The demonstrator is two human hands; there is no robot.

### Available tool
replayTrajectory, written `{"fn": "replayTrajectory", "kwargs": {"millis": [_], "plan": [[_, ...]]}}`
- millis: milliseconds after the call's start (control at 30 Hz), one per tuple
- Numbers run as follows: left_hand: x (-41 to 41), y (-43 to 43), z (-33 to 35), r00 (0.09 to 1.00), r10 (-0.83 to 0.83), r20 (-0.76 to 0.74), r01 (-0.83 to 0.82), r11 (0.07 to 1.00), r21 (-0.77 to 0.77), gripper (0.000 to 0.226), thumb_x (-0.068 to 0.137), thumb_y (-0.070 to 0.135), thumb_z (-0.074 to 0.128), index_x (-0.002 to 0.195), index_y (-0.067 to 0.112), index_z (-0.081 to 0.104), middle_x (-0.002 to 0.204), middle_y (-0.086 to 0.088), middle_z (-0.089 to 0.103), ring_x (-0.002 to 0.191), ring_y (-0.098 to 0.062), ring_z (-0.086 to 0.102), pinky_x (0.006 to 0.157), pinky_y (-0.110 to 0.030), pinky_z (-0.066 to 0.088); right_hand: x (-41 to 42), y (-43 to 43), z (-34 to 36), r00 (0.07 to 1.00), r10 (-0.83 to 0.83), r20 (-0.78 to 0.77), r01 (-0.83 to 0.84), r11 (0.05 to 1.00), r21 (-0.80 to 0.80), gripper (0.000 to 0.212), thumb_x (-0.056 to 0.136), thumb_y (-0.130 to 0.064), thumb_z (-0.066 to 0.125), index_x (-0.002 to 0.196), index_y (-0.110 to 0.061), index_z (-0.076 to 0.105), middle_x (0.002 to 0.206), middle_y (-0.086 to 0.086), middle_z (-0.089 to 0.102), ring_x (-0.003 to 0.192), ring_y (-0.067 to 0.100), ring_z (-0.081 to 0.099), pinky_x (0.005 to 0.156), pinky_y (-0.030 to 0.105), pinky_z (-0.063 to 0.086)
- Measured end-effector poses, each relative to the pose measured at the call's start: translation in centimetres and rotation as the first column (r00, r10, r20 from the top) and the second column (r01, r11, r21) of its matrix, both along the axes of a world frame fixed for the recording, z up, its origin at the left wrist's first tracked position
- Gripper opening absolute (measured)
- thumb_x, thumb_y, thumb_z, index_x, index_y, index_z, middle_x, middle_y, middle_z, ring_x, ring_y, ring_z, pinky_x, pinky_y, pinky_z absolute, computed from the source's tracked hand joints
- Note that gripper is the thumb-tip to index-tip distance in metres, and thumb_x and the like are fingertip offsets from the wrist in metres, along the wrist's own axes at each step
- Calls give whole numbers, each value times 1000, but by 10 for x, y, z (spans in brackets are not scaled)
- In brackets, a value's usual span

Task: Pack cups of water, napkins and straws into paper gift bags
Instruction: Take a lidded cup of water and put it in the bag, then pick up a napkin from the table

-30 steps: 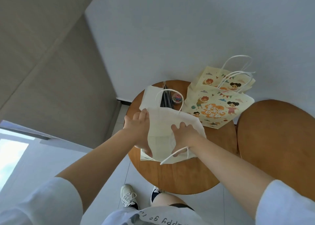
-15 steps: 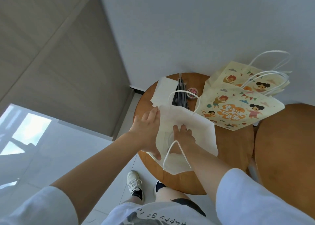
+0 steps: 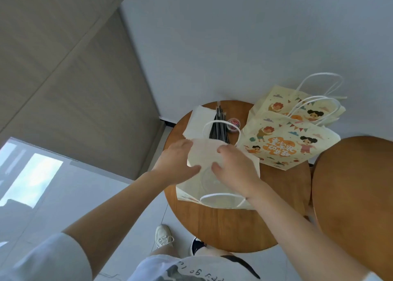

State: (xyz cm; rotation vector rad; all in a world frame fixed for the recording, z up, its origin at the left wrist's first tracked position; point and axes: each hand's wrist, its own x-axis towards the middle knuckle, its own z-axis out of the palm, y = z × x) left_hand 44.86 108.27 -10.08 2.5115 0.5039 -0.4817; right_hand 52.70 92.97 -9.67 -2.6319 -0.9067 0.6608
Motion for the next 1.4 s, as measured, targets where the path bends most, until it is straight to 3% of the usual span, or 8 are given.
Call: {"fn": "replayTrajectory", "kwargs": {"millis": [133, 300, 433, 567, 700, 900, 1133, 1400], "plan": [[14, 5, 9, 901, 421, 106, -373, 876, -307, 7, 85, 11, 56, 91, 15, 57, 98, -7, 66, 91, -25, 62, 80, -39, 52, 28, -10, 38, 953, -245, 180, 217, 962, 164, 15, 89, -19, 50, 81, -8, 56, 74, 4, 56, 58, 17, 48, 47, 27, 31], [52, 18, -9, 878, 476, 47, -428, 826, -366, 14, 83, 5, 53, 79, 17, 57, 85, -6, 67, 84, -26, 65, 78, -40, 54, 77, 10, 27, 957, -280, 76, 274, 958, 82, 13, 89, -12, 46, 82, -9, 57, 74, 6, 57, 61, 20, 49, 51, 29, 34], [89, 40, -47, 930, 365, -42, -362, 893, -266, 16, 87, 10, 54, 94, 23, 60, 107, -2, 65, 96, -19, 61, 85, -32, 51, 113, 43, -6, 981, -133, -138, 129, 991, -44, 21, 89, -10, 44, 83, -1, 62, 81, 12, 63, 76, 29, 60, 64, 37, 48], [127, 63, -88, 953, 273, -136, -288, 951, -111, 26, 91, 20, 53, 116, 17, 61, 123, -1, 58, 107, -17, 56, 79, -24, 43, 147, 76, -49, 949, -73, -308, 19, 985, -174, 37, 88, -2, 41, 52, -8, 40, 53, 5, 41, 49, 16, 40, 48, 28, 35], [149, 80, -131, 926, 340, -165, -357, 930, -86, 37, 95, 27, 54, 130, 17, 51, 123, -1, 57, 97, -13, 52, 71, -21, 37, 169, 90, -110, 889, -167, -426, 41, 956, -291, 43, 90, -5, 44, 48, -13, 33, 47, 2, 32, 42, 14, 31, 51, 28, 34], [172, 86, -182, 883, 430, -187, -450, 889, -81, 46, 90, 34, 62, 130, 15, 48, 124, -4, 56, 107, -19, 57, 74, -23, 41, 169, 96, -175, 854, -273, -443, 68, 903, -425, 36, 95, -15, 43, 60, -13, 36, 57, 2, 37, 48, 13, 36, 46, 24, 30], [171, 84, -210, 886, 424, -188, -432, 902, -2, 51, 87, 41, 64, 128, 16, 44, 126, -4, 54, 110, -21, 56, 87, -34, 53, 155, 104, -203, 894, -365, -261, 218, 862, -458, 23, 98, -18, 44, 115, -4, 50, 105, 12, 64, 96, 29, 64, 71, 34, 48], [172, 85, -211, 875, 467, -128, -479, 873, -92, 19, 93, 31, 58, 106, 20, 50, 106, -1, 60, 85, -13, 56, 72, -22, 49, 153, 100, -220, 906, -394, -156, 262, 810, -525, 23, 97, -17, 48, 117, -7, 48, 107, 10, 65, 98, 29, 64, 73, 35, 51]]}}
